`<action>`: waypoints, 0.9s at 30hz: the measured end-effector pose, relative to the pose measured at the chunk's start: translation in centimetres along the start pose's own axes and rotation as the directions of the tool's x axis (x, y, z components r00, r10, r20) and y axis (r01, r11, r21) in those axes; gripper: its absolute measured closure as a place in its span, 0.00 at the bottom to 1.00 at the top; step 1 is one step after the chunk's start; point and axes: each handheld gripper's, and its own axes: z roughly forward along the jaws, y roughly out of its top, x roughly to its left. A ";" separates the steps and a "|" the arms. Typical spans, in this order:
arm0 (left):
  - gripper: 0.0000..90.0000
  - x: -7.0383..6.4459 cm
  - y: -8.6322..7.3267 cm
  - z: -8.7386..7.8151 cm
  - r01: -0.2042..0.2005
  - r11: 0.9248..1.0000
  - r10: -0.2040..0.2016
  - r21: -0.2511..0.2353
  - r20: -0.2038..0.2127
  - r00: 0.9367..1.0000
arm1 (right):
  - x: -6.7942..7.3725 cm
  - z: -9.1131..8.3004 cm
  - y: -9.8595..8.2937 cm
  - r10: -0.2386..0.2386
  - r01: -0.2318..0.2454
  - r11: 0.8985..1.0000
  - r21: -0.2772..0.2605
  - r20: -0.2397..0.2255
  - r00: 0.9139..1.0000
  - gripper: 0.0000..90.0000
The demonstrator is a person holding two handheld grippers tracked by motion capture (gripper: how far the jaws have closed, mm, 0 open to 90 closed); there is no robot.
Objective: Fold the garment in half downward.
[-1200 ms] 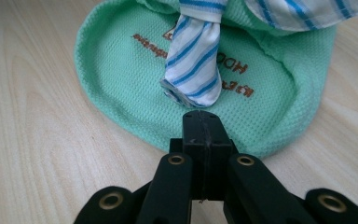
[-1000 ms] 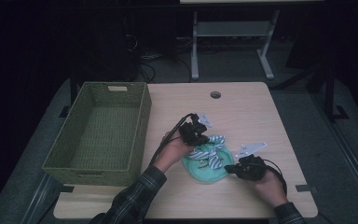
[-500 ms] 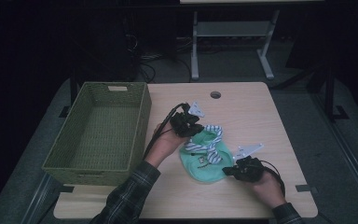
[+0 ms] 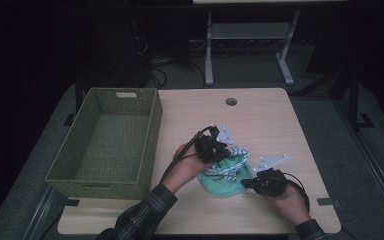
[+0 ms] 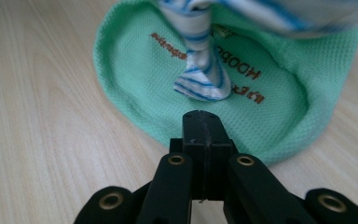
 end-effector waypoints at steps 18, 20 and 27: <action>0.96 -3.5 -2.1 3.0 -0.007 1.000 0.003 0.027 0.142 0.990 | -1.6 -1.6 -1.4 0.062 -0.062 0.998 -0.005 0.065 0.996 1.00; 0.96 -3.8 -2.2 3.4 0.012 1.000 -0.015 0.024 0.144 0.990 | -2.0 -1.8 -1.5 0.067 -0.066 0.998 -0.006 0.079 0.995 1.00; 0.76 -4.0 -2.3 3.6 0.006 1.000 -0.009 0.020 0.141 0.990 | -3.1 -2.7 -1.5 0.084 -0.080 0.996 -0.034 0.111 0.990 1.00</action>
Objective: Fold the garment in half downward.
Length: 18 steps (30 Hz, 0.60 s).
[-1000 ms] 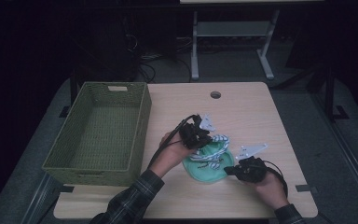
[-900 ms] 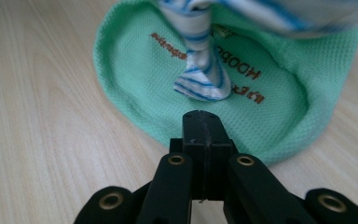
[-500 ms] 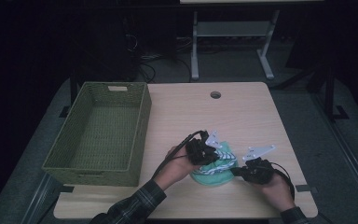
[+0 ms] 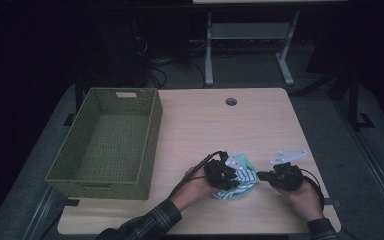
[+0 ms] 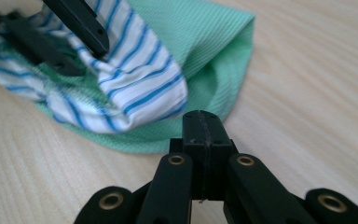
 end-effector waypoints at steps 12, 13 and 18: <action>0.98 2.0 -1.8 -5.2 0.076 0.994 -0.080 -0.078 -0.057 0.995 | -0.7 0.1 2.5 -0.016 0.015 0.998 -0.066 -0.011 1.000 1.00; 1.00 2.2 -2.1 -5.3 0.090 0.993 -0.095 -0.078 -0.062 0.994 | -0.7 0.2 2.8 -0.019 0.018 0.997 -0.070 -0.013 1.000 1.00; 1.00 3.1 -3.2 -5.6 0.138 0.987 -0.145 -0.083 -0.090 0.985 | -0.9 1.0 4.2 -0.026 0.024 0.995 -0.095 -0.023 0.999 1.00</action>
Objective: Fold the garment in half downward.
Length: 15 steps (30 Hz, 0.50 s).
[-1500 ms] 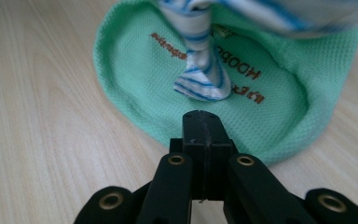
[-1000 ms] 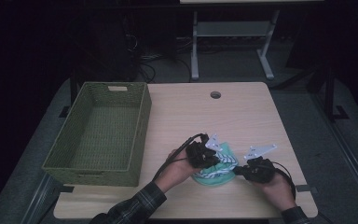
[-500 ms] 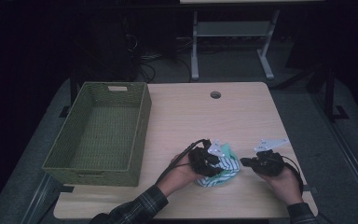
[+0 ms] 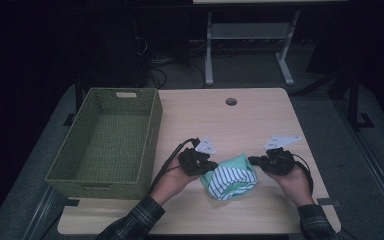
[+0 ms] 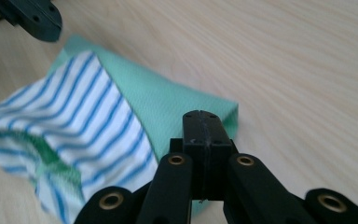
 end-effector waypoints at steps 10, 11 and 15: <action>1.00 1.3 -1.0 0.8 0.065 0.998 -0.066 -0.012 -0.039 0.997 | 1.0 2.7 2.3 -0.036 0.036 0.999 -0.004 -0.056 0.998 1.00; 1.00 1.3 -0.9 0.8 0.067 0.998 -0.068 -0.018 -0.035 0.997 | 1.0 3.0 2.3 -0.045 0.045 0.999 0.000 -0.057 0.997 1.00; 1.00 1.2 -0.6 1.8 0.066 0.998 -0.066 -0.002 -0.022 0.998 | 1.1 4.0 2.4 -0.036 0.037 0.999 0.017 -0.065 0.997 1.00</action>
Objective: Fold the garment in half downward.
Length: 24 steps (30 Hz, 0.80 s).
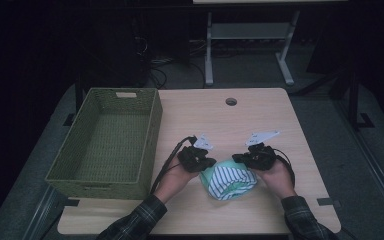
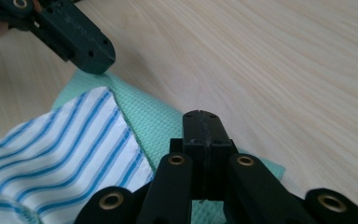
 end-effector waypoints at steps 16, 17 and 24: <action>1.00 1.5 -1.2 2.9 0.007 0.990 0.000 0.144 -0.045 0.999 | -1.2 2.6 -1.1 0.033 -0.033 0.996 0.084 0.005 0.999 1.00; 1.00 1.6 -1.3 2.9 0.013 0.989 -0.006 0.146 -0.044 0.999 | -1.3 2.6 -1.1 0.023 -0.024 0.996 0.084 0.007 1.000 1.00; 1.00 1.7 -1.3 2.8 0.008 0.989 0.000 0.146 -0.053 0.999 | -1.6 2.2 -1.6 0.040 -0.041 0.996 0.074 0.018 0.999 1.00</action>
